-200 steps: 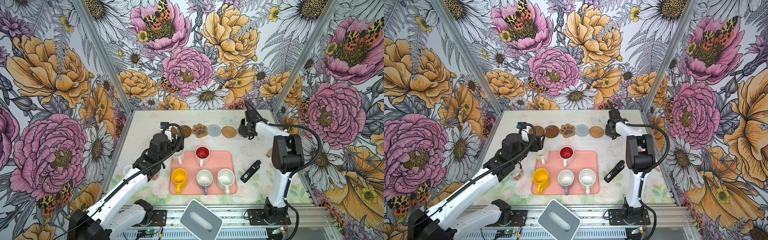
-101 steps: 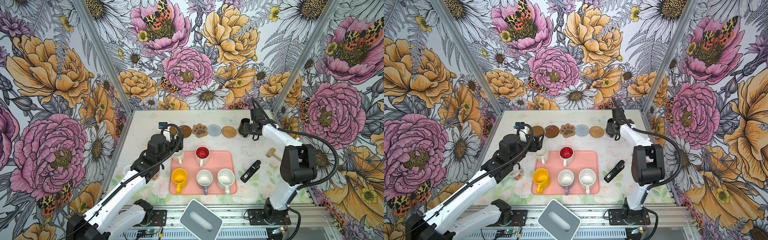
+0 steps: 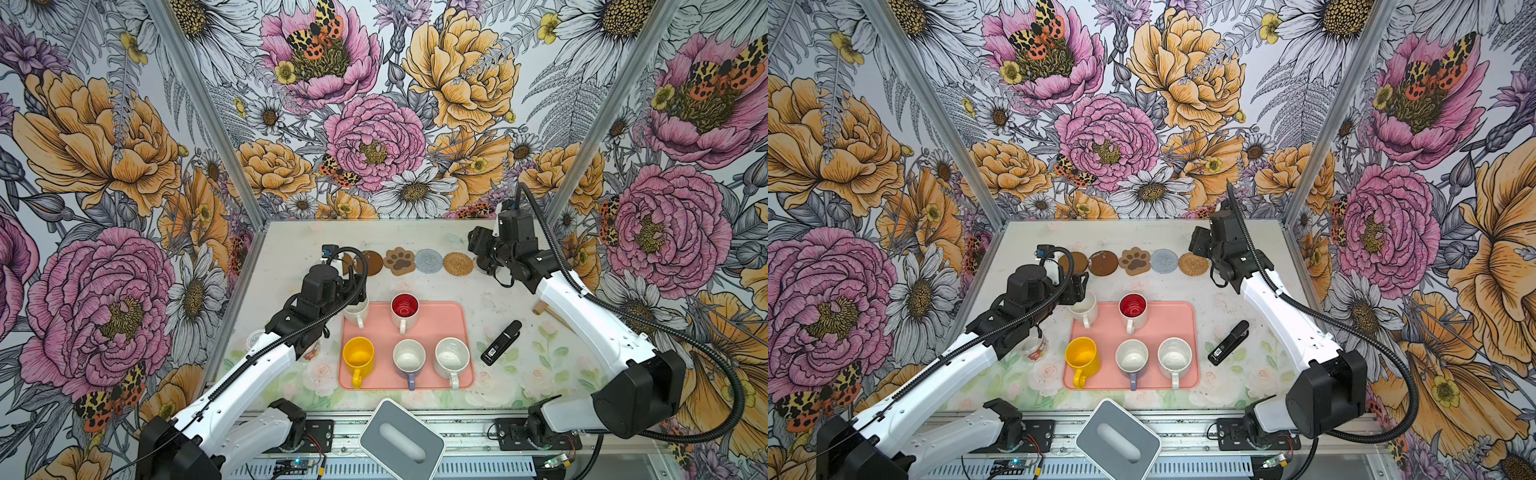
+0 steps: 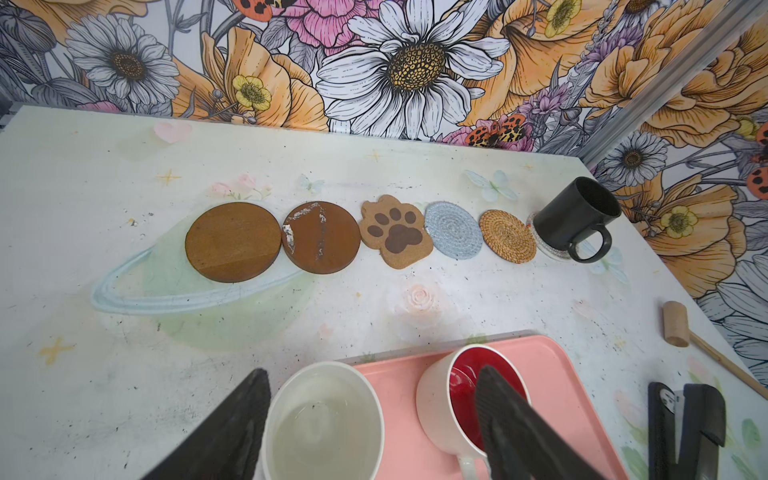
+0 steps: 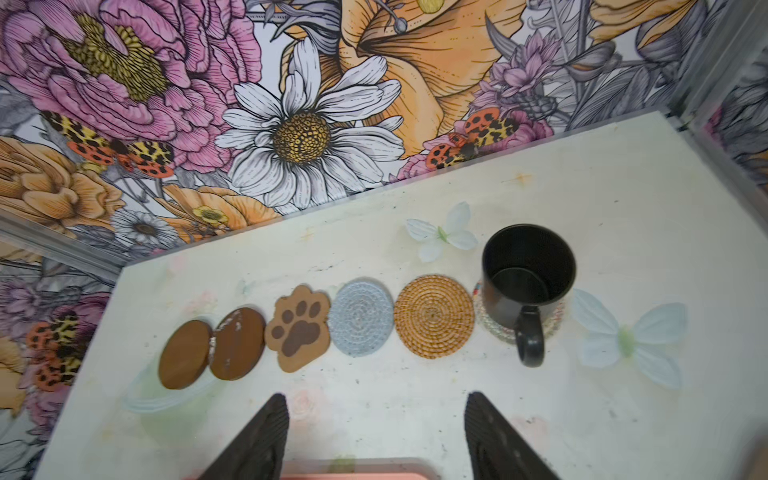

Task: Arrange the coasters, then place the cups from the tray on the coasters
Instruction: 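Raise the right gripper off the mug while the left gripper moves over the white mug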

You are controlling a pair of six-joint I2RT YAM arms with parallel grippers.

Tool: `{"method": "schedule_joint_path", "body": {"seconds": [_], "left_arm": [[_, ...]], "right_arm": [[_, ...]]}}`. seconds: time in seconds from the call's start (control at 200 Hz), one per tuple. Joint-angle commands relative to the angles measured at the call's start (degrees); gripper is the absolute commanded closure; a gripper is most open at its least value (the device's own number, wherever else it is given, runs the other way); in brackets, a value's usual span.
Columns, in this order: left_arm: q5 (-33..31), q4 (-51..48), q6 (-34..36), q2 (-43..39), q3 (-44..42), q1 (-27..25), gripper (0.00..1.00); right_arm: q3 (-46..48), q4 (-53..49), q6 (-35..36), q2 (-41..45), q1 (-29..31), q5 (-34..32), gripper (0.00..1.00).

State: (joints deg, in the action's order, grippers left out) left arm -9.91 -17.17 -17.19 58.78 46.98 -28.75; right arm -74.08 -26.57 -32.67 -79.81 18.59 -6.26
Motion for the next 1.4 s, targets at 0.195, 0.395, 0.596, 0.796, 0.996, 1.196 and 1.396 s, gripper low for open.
{"method": "schedule_joint_path", "body": {"seconds": [0.195,0.395,0.596,0.796,0.996,1.196,1.396], "left_arm": [[-1.62,-5.70,-2.98,5.22,4.58,-0.34,0.21],[-5.23,-11.71,-4.71,5.88,6.83,-0.41,0.21],[-3.97,-15.05,-7.58,4.26,6.96,-1.04,0.21],[-4.75,-25.02,-8.60,4.76,10.08,-1.48,0.21],[-1.14,-28.27,-12.22,3.79,8.63,-1.72,0.23],[1.85,-28.42,-15.19,5.30,6.98,-2.76,0.27],[2.68,-28.45,-17.17,8.61,6.84,-4.13,0.28]], "right_arm": [[15.25,19.25,-6.59,4.12,4.05,2.34,0.29],[22.98,34.99,-7.89,4.64,4.16,5.77,0.29],[20.76,34.16,-7.11,1.41,4.13,8.47,0.28],[20.82,34.19,-6.68,0.88,4.00,8.07,0.28],[20.76,32.74,-5.49,1.46,3.83,6.88,0.28],[21.27,32.31,-5.06,2.18,3.24,6.88,0.28],[22.14,32.15,-4.86,2.65,2.20,7.29,0.28]]}}
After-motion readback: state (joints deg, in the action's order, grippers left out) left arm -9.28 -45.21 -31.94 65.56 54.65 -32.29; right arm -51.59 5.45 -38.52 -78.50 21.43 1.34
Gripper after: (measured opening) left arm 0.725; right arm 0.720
